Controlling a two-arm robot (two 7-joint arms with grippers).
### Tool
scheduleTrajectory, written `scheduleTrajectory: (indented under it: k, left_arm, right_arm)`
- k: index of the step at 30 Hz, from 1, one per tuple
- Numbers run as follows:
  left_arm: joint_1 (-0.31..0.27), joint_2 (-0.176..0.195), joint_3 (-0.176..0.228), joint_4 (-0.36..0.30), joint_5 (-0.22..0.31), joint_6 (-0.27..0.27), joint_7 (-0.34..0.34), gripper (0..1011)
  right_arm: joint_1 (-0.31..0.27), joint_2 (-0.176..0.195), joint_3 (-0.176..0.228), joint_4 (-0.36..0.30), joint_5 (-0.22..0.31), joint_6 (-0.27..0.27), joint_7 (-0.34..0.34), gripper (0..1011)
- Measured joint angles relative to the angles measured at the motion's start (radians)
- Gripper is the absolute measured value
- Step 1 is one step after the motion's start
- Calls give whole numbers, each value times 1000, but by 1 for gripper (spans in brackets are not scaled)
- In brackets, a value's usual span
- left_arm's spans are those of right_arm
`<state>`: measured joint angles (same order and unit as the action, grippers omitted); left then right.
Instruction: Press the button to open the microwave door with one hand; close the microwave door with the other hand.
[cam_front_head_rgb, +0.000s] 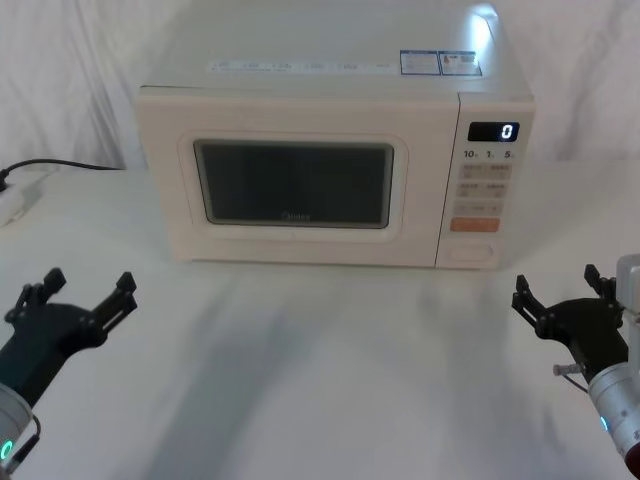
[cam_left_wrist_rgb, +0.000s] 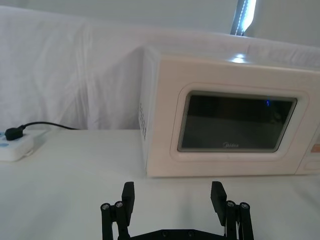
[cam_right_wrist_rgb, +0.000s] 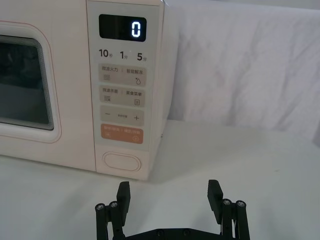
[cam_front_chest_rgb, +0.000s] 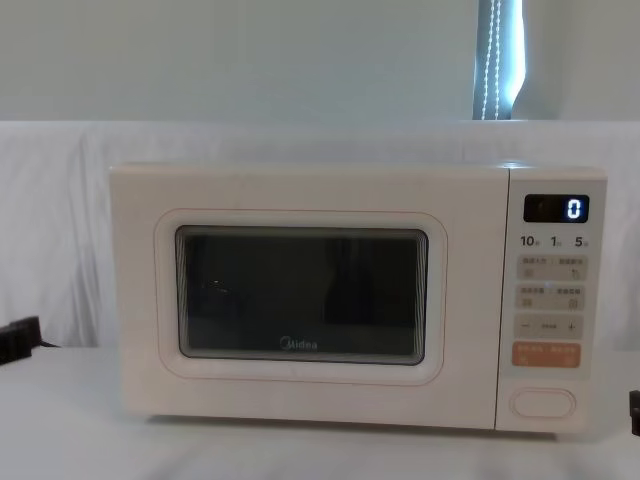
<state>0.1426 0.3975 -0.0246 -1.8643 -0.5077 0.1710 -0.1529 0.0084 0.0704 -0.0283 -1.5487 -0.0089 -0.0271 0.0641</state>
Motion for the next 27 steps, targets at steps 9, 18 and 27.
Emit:
scheduleTrajectory:
  k: [9,18,27]
  left_arm:
    - [7,0,0,5,6,-7,0,1001]
    - [5,0,1,4,5,-5,-1,1001]
    - [4,0,1,3,5,-4,-1,1001]
  right_arm:
    - [0,0,0,0,0,0,0,1002]
    - [0,0,0,0,0,0,0,1002]
    - [0,0,0,0,0,0,0,1002]
